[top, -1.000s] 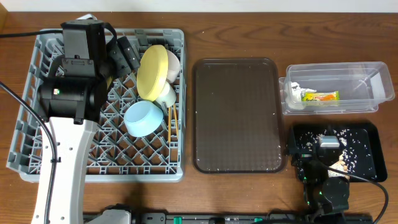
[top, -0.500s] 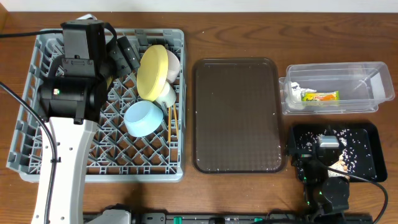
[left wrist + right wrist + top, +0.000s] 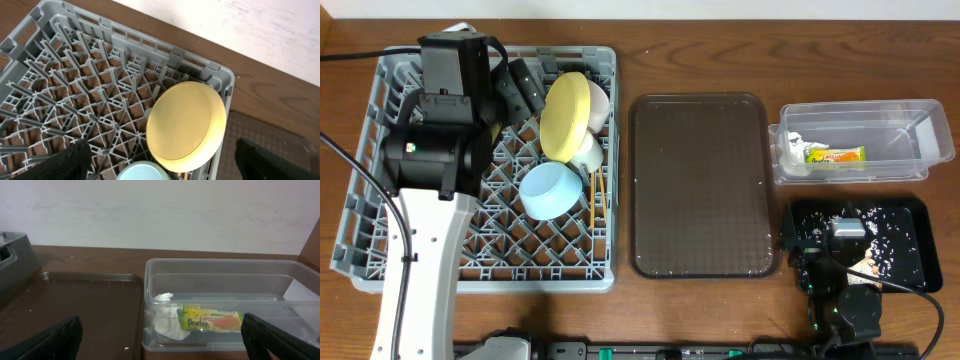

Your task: Sort waste into correct bins and load items into the dishwasher rack

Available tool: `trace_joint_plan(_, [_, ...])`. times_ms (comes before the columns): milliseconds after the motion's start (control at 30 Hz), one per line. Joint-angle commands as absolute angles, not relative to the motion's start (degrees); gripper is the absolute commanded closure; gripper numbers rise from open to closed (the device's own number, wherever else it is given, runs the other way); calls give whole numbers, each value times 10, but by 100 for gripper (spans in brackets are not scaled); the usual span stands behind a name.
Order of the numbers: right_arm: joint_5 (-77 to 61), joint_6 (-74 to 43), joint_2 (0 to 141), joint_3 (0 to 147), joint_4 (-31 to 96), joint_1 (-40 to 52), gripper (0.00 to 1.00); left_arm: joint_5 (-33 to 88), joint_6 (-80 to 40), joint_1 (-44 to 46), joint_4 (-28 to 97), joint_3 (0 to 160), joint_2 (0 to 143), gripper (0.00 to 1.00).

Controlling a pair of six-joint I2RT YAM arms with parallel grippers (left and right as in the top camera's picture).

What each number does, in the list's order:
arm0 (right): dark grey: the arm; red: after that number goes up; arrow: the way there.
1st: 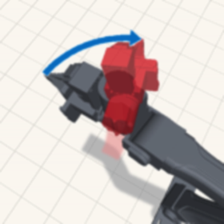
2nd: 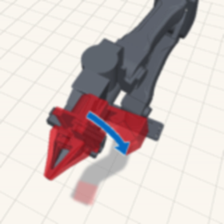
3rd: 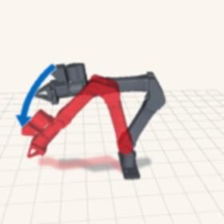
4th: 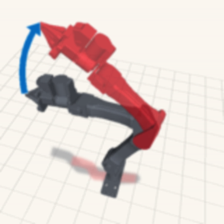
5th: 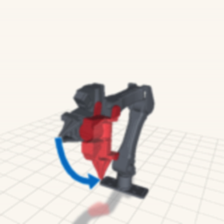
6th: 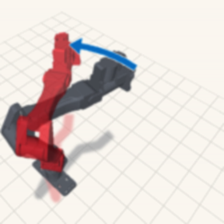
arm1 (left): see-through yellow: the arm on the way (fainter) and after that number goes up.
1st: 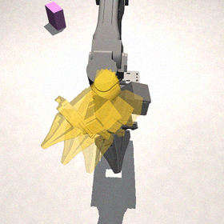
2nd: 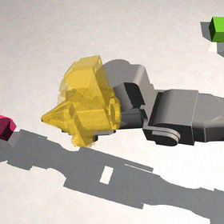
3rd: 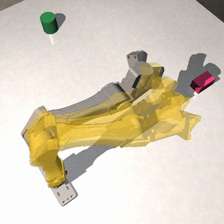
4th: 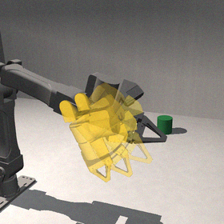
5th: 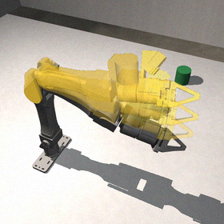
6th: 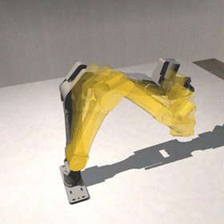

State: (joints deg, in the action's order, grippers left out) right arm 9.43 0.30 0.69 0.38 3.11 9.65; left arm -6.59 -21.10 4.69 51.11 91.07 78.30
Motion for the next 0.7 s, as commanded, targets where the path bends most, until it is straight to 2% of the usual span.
trace_joint_plan(0, [90,9,3,3,34,90,1,-103,-181,44,519,898,749,7])
trace_joint_plan(367, [90,9,3,3,34,90,1,-104,-177,44,561,813,587,7])
trace_joint_plan(667, [90,9,3,3,34,90,1,-34,-191,44,576,612,349,7])
